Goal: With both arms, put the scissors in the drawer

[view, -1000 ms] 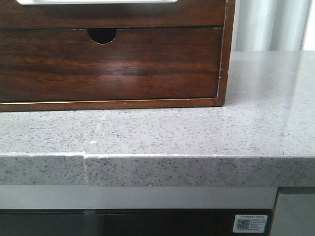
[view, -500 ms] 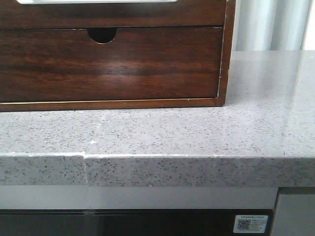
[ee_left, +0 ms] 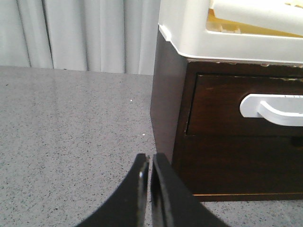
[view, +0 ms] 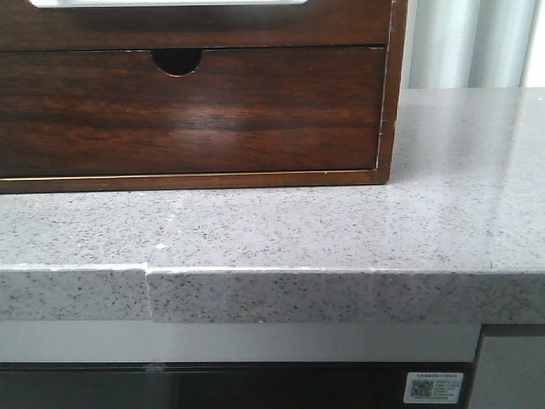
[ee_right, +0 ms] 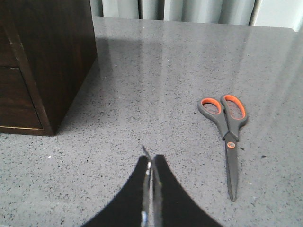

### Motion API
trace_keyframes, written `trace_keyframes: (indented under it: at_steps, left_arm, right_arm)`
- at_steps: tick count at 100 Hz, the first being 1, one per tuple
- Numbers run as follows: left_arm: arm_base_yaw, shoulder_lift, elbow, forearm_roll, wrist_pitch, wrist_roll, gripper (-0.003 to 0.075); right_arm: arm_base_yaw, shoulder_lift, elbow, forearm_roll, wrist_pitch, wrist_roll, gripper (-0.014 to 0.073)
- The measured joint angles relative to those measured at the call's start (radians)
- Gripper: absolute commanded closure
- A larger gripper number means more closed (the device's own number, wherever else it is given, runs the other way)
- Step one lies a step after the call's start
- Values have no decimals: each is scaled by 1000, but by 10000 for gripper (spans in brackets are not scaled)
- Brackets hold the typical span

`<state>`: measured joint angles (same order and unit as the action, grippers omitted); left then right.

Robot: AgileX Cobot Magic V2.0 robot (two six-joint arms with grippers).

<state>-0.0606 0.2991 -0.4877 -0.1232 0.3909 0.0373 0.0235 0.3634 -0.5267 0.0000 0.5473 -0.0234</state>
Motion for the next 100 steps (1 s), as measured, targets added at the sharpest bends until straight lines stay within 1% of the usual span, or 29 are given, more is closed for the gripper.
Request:
trace_keyframes:
  at_steps: [17, 63, 68, 71, 73, 75, 78, 80, 81, 82, 85, 86, 88, 91, 92, 93, 95, 96, 100]
  left_arm:
    - [0, 25, -5, 0, 9, 0, 741]
    - [0, 25, -5, 0, 10, 0, 740]
    - [0, 25, -5, 0, 10, 0, 738]
    - [0, 25, -5, 8, 10, 0, 729]
    - [0, 25, -5, 13, 10, 0, 715]
    - [0, 25, -5, 22, 10, 0, 692]
    - [0, 25, -5, 36, 10, 0, 650]
    - [0, 25, -5, 47, 10, 0, 612]
    - [0, 25, -5, 54, 10, 0, 599]
    - [0, 25, -5, 58, 10, 0, 569]
    - [0, 25, -5, 72, 10, 0, 505]
    - [0, 25, -5, 79, 10, 0, 470]
    - [0, 25, -5, 88, 10, 0, 434]
    - [0, 25, -5, 98, 10, 2, 345]
    - [0, 25, -5, 98, 10, 2, 328]
    - [0, 25, -5, 102, 10, 2, 295]
    - [0, 25, -5, 106, 10, 2, 265]
    - [0, 25, -5, 107, 10, 2, 237]
    - [0, 25, -5, 111, 10, 2, 177]
  right_arm:
    - [0, 42, -6, 0, -18, 0, 662]
    - [0, 46, -8, 0, -21, 0, 662]
    - [0, 46, -8, 0, -22, 0, 643]
    - [0, 46, -8, 0, -25, 0, 608]
    - [0, 46, -8, 0, -27, 0, 588]
    - [0, 46, -8, 0, -29, 0, 550]
    - [0, 46, -8, 0, -33, 0, 472]
    - [0, 46, -8, 0, -35, 0, 436]
    - [0, 46, -8, 0, -38, 0, 399]
    - [0, 46, -8, 0, -40, 0, 380]
    - [0, 46, -8, -6, -46, 0, 286]
    - [0, 46, -8, -7, -49, 0, 267]
    - [0, 46, -8, -9, -52, 0, 214]
    - [0, 46, -8, -11, -61, 0, 150]
    - [0, 46, -8, -11, -63, 0, 122]
    - [0, 46, -8, -13, -67, 0, 109]
    - [0, 46, -8, -13, -70, 0, 76]
    - [0, 46, -8, -15, -73, 0, 67]
    - [0, 46, -8, -16, -78, 0, 27]
